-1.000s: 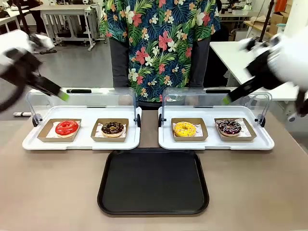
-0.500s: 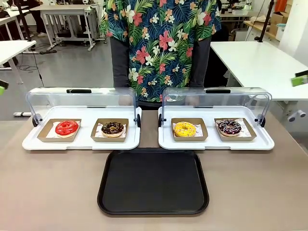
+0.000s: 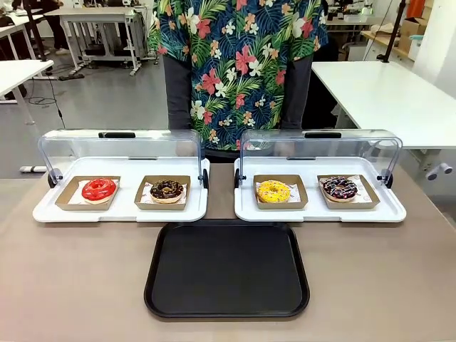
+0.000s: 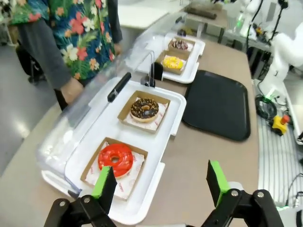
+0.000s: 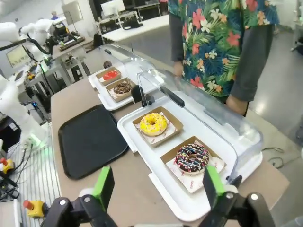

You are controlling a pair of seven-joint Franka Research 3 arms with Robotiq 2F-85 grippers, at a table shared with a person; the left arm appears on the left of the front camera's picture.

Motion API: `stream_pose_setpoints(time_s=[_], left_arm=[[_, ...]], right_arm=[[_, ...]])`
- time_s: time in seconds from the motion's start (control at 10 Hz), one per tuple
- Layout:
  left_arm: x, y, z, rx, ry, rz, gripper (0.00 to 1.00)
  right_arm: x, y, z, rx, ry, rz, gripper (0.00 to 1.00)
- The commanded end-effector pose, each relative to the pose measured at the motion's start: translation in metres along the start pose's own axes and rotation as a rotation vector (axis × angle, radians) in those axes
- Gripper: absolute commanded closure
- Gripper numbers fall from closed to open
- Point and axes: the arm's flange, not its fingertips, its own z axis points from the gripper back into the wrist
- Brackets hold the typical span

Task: Move the fourth donut from the left to the tray.
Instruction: Pick up the Paper togo box containing the Donut indicated by the person and place it on the Handle tray.

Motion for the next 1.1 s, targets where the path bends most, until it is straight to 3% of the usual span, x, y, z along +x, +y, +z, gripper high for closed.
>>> stream_pose_setpoints(time_s=[0.0, 0.3, 1.0], left_arm=[[0.0045, -0.0056, -0.0037, -0.006, -0.058, -0.042, 0.00], [0.0083, -0.0120, -0.0067, 0.015, -0.108, -0.080, 0.00], [0.0128, -0.0059, -0.0056, 0.009, -0.071, -0.052, 0.00]], right_arm=[[0.0038, -0.0028, 0.0055, -0.001, -0.019, 0.031, 0.00], [-0.0002, -0.0031, 0.0110, -0.002, -0.036, 0.032, 0.00], [-0.0043, -0.0001, 0.0108, 0.000, -0.016, 0.000, 0.00]])
